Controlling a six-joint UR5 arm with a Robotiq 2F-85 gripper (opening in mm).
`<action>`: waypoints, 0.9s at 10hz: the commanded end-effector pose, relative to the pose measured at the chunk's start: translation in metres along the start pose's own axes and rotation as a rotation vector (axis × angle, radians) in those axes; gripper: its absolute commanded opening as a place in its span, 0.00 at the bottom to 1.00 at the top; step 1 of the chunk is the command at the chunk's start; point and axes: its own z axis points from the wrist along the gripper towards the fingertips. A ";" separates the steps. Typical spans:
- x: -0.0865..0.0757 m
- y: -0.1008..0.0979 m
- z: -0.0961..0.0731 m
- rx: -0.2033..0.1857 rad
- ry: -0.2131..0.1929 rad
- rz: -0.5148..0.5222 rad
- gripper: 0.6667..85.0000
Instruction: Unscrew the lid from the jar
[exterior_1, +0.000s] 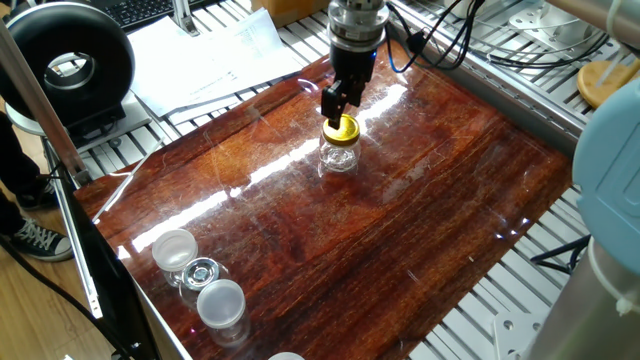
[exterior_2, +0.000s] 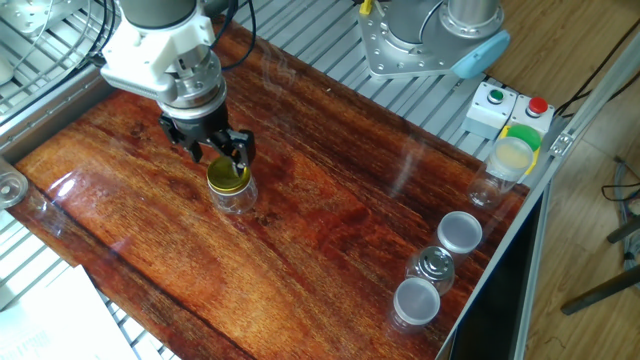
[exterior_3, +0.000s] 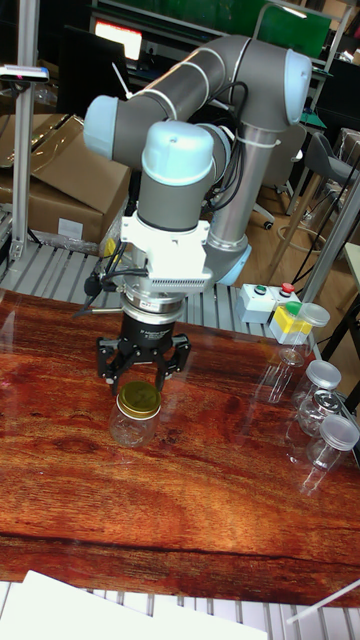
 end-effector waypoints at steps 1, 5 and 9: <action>-0.001 0.009 0.001 -0.036 -0.003 0.004 0.82; 0.001 0.007 0.010 -0.030 0.002 -0.002 0.84; 0.002 0.011 0.013 -0.035 0.010 -0.001 0.86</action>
